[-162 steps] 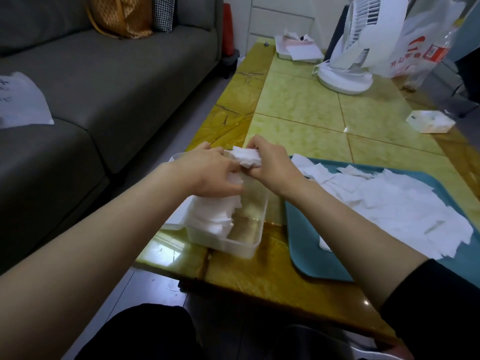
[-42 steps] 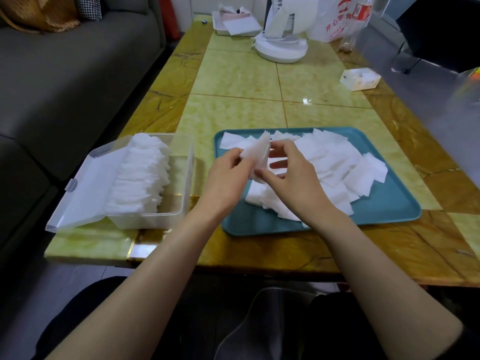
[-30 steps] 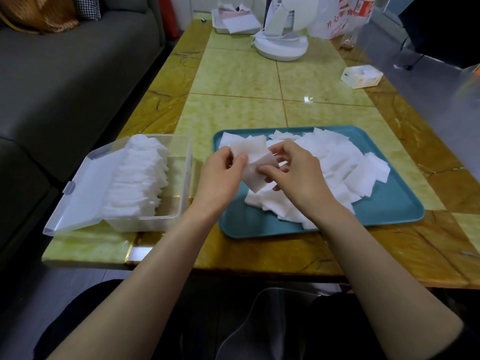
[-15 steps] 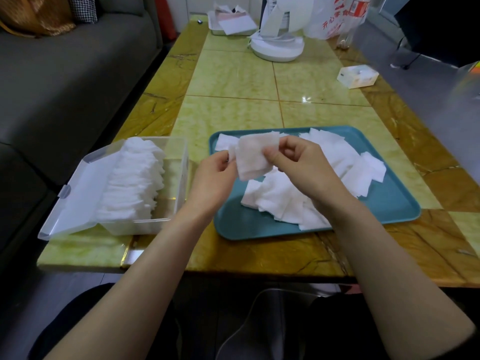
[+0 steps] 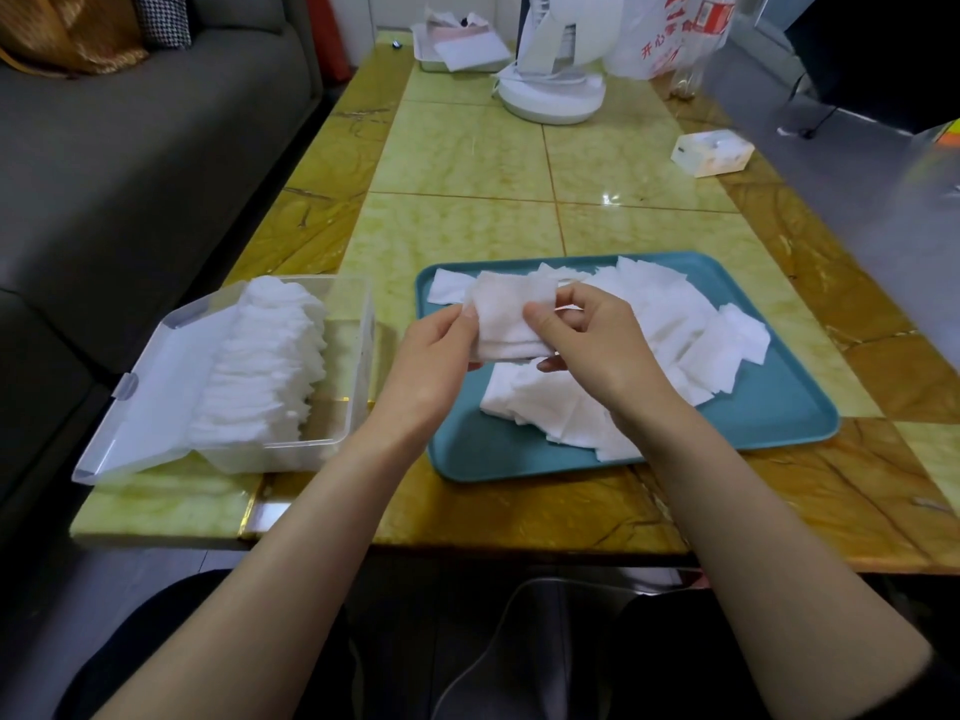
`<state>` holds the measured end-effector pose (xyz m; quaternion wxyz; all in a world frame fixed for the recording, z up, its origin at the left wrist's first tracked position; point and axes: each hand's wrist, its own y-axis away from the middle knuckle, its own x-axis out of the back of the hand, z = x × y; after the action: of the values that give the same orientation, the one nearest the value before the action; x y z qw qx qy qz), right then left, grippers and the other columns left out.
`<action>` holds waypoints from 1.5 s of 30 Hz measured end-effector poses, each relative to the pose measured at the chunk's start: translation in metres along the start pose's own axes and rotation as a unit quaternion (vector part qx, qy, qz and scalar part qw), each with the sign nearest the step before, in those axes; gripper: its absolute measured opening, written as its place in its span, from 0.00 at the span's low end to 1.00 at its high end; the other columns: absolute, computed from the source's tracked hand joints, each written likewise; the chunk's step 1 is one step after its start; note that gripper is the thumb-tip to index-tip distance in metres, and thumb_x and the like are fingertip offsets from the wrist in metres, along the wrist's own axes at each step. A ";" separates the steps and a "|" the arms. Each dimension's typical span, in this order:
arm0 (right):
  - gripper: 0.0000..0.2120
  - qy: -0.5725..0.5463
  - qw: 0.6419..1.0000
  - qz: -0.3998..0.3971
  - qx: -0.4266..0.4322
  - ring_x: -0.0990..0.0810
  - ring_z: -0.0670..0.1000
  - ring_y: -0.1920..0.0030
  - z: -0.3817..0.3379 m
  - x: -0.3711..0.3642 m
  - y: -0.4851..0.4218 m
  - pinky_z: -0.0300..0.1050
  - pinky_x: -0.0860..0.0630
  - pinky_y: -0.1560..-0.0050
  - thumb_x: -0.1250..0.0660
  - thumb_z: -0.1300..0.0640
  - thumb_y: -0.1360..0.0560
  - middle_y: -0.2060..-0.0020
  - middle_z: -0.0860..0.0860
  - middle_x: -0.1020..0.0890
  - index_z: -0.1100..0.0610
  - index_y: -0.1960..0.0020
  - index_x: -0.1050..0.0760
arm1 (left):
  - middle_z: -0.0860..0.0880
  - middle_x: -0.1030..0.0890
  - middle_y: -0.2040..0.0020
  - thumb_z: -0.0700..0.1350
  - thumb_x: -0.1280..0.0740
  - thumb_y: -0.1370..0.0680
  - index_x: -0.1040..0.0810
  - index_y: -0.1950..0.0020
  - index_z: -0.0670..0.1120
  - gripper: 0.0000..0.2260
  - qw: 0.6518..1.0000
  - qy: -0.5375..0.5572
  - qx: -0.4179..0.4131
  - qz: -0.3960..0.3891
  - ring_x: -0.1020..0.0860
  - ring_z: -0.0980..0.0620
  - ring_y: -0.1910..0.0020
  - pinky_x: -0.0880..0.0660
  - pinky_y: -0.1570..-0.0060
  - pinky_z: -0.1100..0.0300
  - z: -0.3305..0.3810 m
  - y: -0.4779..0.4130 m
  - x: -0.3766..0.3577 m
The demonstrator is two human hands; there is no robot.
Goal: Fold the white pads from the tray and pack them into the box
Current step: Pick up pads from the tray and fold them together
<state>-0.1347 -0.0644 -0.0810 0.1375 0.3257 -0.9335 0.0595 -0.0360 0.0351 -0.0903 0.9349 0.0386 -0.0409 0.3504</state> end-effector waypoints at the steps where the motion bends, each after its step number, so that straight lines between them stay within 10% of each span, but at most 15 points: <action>1: 0.11 -0.021 1.000 0.003 -0.013 0.21 0.46 0.67 0.000 -0.001 0.000 0.38 0.21 0.64 0.35 0.57 0.23 0.63 0.53 0.19 0.64 0.45 0.26 | 0.58 0.18 0.62 0.44 0.44 0.17 0.22 0.59 0.52 0.15 1.000 0.018 0.003 -0.003 0.21 0.62 0.59 0.23 0.48 0.60 0.001 0.001 0.000; 35: 0.07 0.001 0.999 0.031 -0.015 0.18 0.51 0.59 0.004 -0.006 -0.001 0.46 0.19 0.54 0.38 0.56 0.22 0.54 0.55 0.19 0.58 0.45 0.31 | 0.48 0.15 0.52 0.38 0.38 0.21 0.19 0.49 0.46 0.09 0.997 0.033 -0.018 -0.068 0.18 0.52 0.49 0.22 0.43 0.57 -0.002 0.006 -0.002; 39: 0.08 0.061 0.996 0.041 0.054 0.24 0.41 0.57 0.005 -0.003 -0.001 0.26 0.28 0.59 0.35 0.57 0.24 0.55 0.41 0.25 0.51 0.46 0.31 | 0.46 0.15 0.53 0.34 0.38 0.23 0.17 0.50 0.43 0.10 0.998 0.013 -0.001 -0.066 0.17 0.51 0.49 0.22 0.44 0.59 -0.003 0.004 -0.001; 45: 0.03 0.052 0.988 0.102 0.100 0.25 0.40 0.61 0.006 0.002 -0.003 0.28 0.30 0.59 0.33 0.59 0.25 0.63 0.41 0.23 0.53 0.57 0.25 | 0.44 0.15 0.56 0.33 0.40 0.24 0.18 0.53 0.39 0.11 0.998 -0.003 0.022 -0.054 0.17 0.50 0.52 0.21 0.48 0.61 -0.005 0.001 0.000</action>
<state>-0.1356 -0.0697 -0.0859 0.1461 0.2371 -0.9428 0.1831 -0.0368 0.0365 -0.0948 0.9511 0.0627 -0.0338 0.3005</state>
